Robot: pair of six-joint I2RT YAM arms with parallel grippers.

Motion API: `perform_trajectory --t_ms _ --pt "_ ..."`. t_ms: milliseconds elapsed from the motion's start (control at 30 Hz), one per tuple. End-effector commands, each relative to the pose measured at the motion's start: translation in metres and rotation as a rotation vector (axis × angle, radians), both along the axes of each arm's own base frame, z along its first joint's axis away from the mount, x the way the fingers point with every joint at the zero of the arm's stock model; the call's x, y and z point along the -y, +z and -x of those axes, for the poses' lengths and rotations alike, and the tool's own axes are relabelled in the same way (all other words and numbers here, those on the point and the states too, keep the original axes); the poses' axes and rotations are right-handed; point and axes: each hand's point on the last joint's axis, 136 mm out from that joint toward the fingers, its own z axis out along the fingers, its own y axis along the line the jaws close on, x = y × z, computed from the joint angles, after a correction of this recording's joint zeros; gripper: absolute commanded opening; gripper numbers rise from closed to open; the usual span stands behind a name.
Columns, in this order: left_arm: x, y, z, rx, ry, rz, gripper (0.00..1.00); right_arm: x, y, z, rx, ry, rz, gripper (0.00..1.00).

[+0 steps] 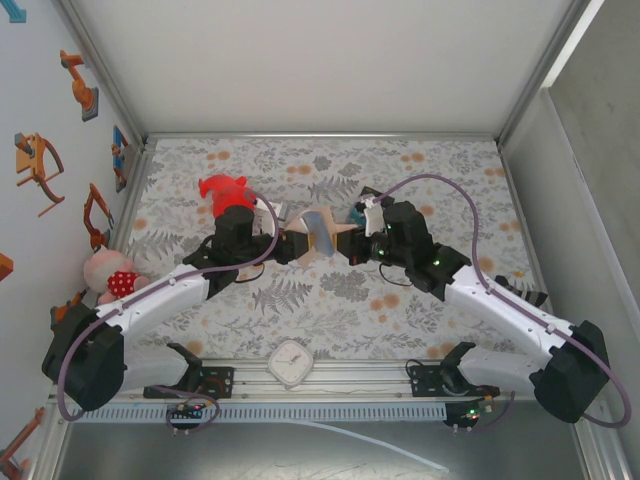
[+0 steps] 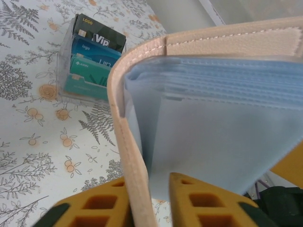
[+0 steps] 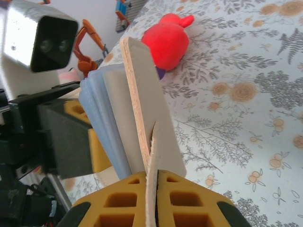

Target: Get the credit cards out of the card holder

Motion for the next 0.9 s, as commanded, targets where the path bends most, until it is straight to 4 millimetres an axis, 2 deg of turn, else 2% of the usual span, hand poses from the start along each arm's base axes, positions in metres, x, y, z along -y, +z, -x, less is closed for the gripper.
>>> perform_trajectory --t_ms 0,67,233,567,667,867 --pt "0.006 0.024 0.001 0.027 -0.024 0.042 0.14 -0.012 0.023 0.008 0.073 0.091 -0.064 0.15" --pt "0.008 0.028 0.003 0.012 -0.041 0.061 0.12 -0.012 0.020 0.009 0.077 0.099 -0.052 0.20" --pt "0.009 0.033 0.006 -0.032 -0.059 0.094 0.10 -0.005 0.018 0.009 0.104 0.089 0.003 0.40" --pt "0.009 0.026 0.002 -0.116 -0.029 0.103 0.06 -0.005 0.014 0.011 0.126 0.110 0.037 0.75" --pt "0.012 0.023 0.001 -0.160 -0.034 0.101 0.05 -0.005 0.012 0.010 0.139 0.112 0.052 0.81" --pt "0.016 0.023 0.004 -0.188 -0.056 0.115 0.05 -0.004 0.004 0.006 0.155 0.109 0.116 0.87"
